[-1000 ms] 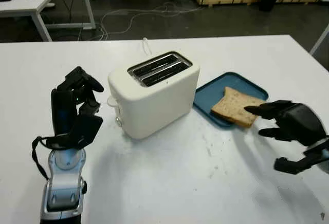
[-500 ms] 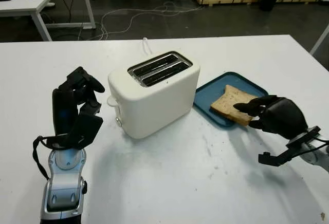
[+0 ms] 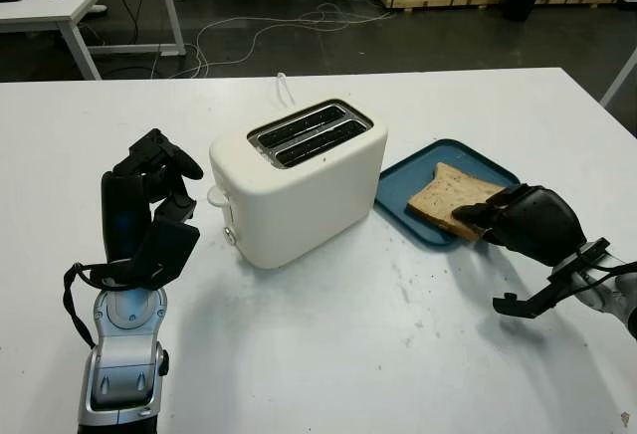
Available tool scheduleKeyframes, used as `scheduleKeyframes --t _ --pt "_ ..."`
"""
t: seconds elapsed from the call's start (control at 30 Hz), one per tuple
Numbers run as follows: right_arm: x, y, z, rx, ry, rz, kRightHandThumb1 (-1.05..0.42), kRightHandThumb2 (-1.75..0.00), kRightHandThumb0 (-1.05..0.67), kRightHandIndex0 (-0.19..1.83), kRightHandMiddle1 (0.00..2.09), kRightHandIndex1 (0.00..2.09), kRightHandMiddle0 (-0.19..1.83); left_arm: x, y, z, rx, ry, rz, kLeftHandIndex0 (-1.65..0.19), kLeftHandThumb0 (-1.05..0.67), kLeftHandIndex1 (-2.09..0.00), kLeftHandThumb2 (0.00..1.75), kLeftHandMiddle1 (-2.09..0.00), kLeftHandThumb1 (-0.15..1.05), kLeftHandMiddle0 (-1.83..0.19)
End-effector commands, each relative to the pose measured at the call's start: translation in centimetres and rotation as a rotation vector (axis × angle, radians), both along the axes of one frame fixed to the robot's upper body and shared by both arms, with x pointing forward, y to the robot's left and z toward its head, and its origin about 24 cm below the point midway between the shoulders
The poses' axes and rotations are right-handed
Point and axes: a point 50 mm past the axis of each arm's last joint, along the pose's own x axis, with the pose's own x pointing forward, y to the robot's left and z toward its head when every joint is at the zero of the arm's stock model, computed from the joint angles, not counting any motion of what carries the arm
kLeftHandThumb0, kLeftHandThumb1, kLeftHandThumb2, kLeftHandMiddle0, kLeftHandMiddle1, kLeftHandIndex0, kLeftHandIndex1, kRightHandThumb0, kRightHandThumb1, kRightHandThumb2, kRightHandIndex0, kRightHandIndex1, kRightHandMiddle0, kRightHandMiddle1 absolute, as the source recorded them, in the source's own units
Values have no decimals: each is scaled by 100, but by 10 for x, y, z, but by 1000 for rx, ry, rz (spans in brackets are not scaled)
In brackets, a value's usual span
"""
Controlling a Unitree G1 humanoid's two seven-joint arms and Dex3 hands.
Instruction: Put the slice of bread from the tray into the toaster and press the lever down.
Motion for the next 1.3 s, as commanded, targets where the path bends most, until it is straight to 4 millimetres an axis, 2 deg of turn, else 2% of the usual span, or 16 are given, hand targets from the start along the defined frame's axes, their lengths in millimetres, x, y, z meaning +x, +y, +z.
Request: scheduleKeyframes --t 0.0,0.03,0.07,0.17,0.23,0.27,0.3,0.37,0.47,0.6,0.67,0.8,0.9,1.07,1.27 --pt "3 1 3 -14 -24 4 -86 -1 -27 123 7 34 115 1 -1 4 -2 -23 -9 -71 -5 -175 106 -175 89 -110" --pt "3 1 2 -16 -23 -1 -89 -1 -30 109 4 81 121 1 -1 4 -3 -23 -9 -72 -6 -175 106 -175 89 -110" --pt "3 1 2 -25 -18 -9 -90 -2 -31 101 3 108 124 1 -1 4 0 -24 -10 -72 -6 -175 106 -175 89 -110" --pt "4 1 4 -14 -21 -14 -92 -18 -39 89 5 162 134 1 0 4 6 -23 -7 -72 -5 -175 106 -175 89 -110" --pt "3 2 6 17 -28 -10 -92 -25 -41 85 9 172 138 1 0 4 3 -24 -8 -72 -5 -175 106 -175 88 -110" --pt "3 2 7 39 -28 -5 -92 -26 -41 84 10 173 138 1 0 4 0 -23 -10 -71 -5 -175 106 -175 88 -110" --pt "2 3 8 52 -28 -2 -92 -26 -40 83 27 174 130 1 -1 4 -2 -21 -11 -71 -5 -175 106 -175 89 -110" --pt "3 2 11 66 -42 5 -92 -27 -37 82 100 174 92 0 -1 4 -1 -14 -6 -70 -6 -175 105 -175 89 -108" --pt "5 3 18 117 -82 15 -92 -21 -35 84 127 175 79 1 -1 3 3 -21 -7 -70 -6 -175 104 -175 89 -108" --pt "8 4 30 168 -139 33 -92 -22 -32 84 127 175 81 1 -1 3 5 -25 -13 -71 -6 -175 105 -175 89 -109" --pt "11 3 36 194 -151 29 -92 -24 -31 83 109 175 89 1 -1 4 10 -24 -9 -71 -6 -175 106 -175 88 -109" --pt "17 2 47 210 -148 9 -92 -34 -33 79 140 175 71 1 -1 5 4 -20 -4 -71 -6 -175 106 -175 88 -108" --pt "19 3 57 243 -175 26 -92 -35 -34 78 148 175 67 2 -1 5 12 -23 -6 -70 -6 -175 106 -175 88 -108" --pt "25 6 77 268 -263 69 -92 -39 -36 81 151 175 69 2 -2 5 9 -24 -9 -70 -6 -175 105 -175 88 -108" --pt "37 10 115 352 -338 98 -92 -24 -35 84 146 175 74 3 -2 6 13 -24 -7 -72 -5 -175 107 -175 88 -110"
